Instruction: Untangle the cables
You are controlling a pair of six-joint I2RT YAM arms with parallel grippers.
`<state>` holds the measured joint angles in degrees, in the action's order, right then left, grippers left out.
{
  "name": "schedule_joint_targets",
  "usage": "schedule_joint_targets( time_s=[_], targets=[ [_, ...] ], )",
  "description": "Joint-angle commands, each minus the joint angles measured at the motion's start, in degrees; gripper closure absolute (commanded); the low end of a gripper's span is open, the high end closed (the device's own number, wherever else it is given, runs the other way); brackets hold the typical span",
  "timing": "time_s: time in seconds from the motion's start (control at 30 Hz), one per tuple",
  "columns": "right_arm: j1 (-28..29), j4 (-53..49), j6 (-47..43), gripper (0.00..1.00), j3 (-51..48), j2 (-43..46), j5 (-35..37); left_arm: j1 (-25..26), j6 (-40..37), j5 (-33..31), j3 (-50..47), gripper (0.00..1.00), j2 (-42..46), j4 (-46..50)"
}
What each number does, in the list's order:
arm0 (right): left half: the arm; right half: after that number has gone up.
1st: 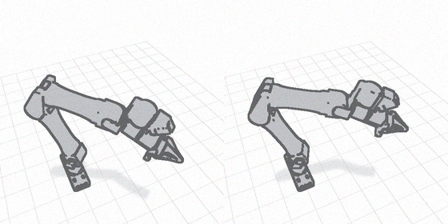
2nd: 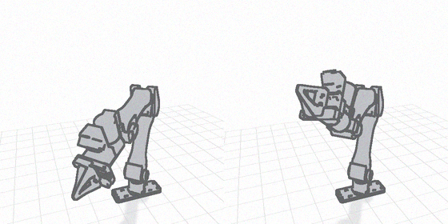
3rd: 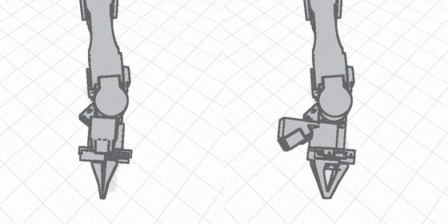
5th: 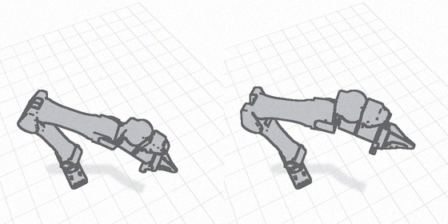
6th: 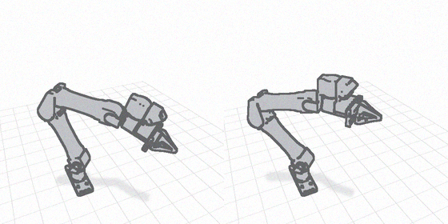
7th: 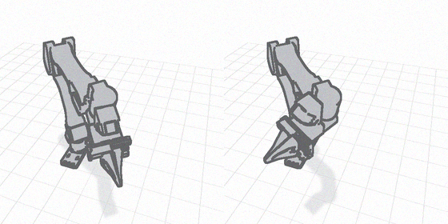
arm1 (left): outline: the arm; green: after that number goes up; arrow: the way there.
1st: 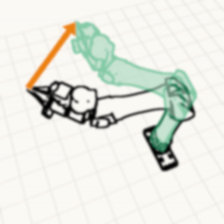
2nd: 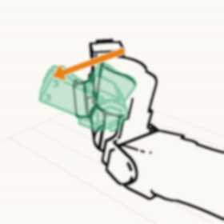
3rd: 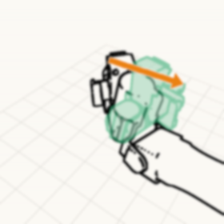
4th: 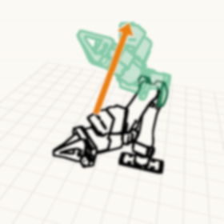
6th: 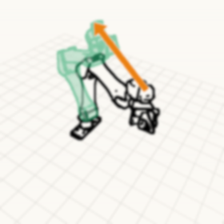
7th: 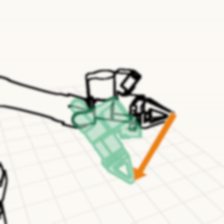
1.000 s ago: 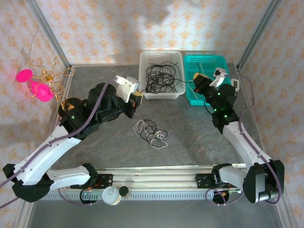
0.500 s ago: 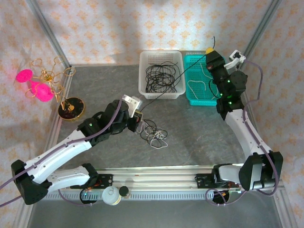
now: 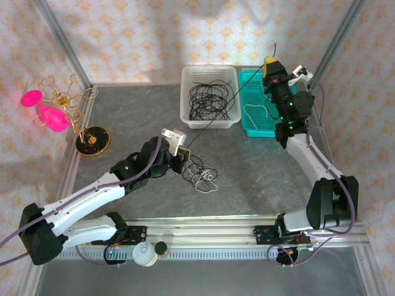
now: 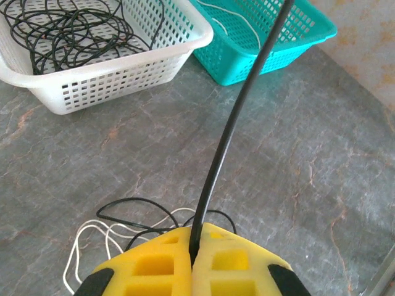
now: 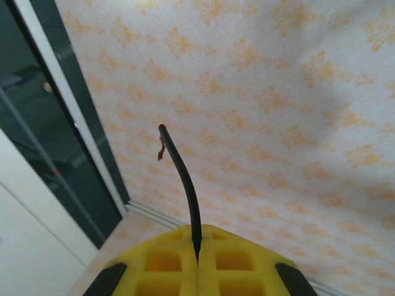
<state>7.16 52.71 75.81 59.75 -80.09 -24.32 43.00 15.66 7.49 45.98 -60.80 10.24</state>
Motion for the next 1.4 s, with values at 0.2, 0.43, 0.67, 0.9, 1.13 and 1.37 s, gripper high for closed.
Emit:
schedule_joint_targets(
  time_s=[0.2,0.43,0.67,0.9,1.13,1.37],
  targets=[
    [4.12,11.55,0.18,0.96,-2.74,1.83,12.93,-0.35,2.36,1.08,-2.68,1.0,-1.6,-2.77],
    [4.27,12.46,-6.67,0.96,-1.78,1.87,15.62,-0.38,3.06,0.51,-5.26,1.0,-0.64,-2.76],
    [3.01,13.92,-5.87,0.97,-1.48,1.83,15.82,-0.38,4.42,-2.18,-7.85,1.0,-0.2,-3.3],
    [1.37,14.55,2.01,1.0,-0.86,0.56,12.74,-0.45,5.07,-3.59,-9.74,1.0,-0.29,-5.03],
    [0.75,5.5,-8.63,1.0,5.39,1.2,6.71,-0.38,6.15,-6.29,-11.8,1.0,0.89,-4.96],
    [-0.08,3.72,-13.3,1.0,6.03,2.93,7.18,-0.41,6.6,-6.35,-13.41,1.0,2.55,-4.88]
  ],
)
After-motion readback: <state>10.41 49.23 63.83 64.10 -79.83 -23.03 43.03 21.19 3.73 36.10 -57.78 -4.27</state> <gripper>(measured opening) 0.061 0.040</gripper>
